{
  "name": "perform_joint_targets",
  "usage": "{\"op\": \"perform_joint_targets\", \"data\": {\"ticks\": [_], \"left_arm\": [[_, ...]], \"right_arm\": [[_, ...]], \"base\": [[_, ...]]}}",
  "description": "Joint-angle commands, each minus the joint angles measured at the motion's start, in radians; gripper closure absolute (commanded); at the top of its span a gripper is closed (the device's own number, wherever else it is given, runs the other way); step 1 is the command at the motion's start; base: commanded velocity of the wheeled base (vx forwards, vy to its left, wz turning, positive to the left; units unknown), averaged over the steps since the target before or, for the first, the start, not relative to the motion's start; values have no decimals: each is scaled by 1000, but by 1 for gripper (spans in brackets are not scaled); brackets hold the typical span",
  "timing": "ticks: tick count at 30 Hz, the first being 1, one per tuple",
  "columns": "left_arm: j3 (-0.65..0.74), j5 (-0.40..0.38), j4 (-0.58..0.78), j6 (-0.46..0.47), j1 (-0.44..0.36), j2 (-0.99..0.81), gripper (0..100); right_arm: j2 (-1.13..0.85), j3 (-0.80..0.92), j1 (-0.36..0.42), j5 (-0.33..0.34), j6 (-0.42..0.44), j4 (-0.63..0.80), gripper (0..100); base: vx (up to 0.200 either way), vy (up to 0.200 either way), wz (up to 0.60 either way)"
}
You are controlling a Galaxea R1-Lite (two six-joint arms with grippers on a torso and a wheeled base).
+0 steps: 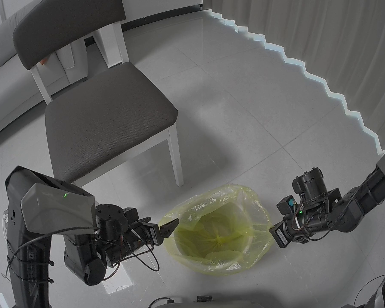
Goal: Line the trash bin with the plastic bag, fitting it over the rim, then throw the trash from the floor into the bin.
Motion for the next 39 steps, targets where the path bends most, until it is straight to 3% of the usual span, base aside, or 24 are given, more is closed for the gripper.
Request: {"op": "perform_joint_targets", "data": {"ticks": [1, 9, 18, 28, 36, 37, 39], "left_arm": [[13, 1, -18, -1, -2, -1, 0], [15, 4, -18, -1, -12, 2, 0], [10, 4, -16, 1, -9, 10, 0], [1, 4, -15, 7, 0, 36, 0], [4, 4, -16, 7, 1, 33, 0], [4, 4, -16, 6, 1, 33, 0], [2, 5, -15, 7, 3, 36, 0]], "right_arm": [[-122, 43, 4, -11, 2, 44, 100], [-152, 51, 1, -11, 2, 83, 100], [54, -17, -15, -9, 0, 37, 100], [316, -235, -83, -8, -11, 32, 100], [313, -233, -92, 8, -14, 31, 100], [293, -222, -92, 8, -14, 31, 0], [255, -202, -92, 8, -11, 31, 0]], "base": [[0, 0, 0], [0, 0, 0], [0, 0, 0], [0, 0, 0], [0, 0, 0], [0, 0, 0], [0, 0, 0]]}}
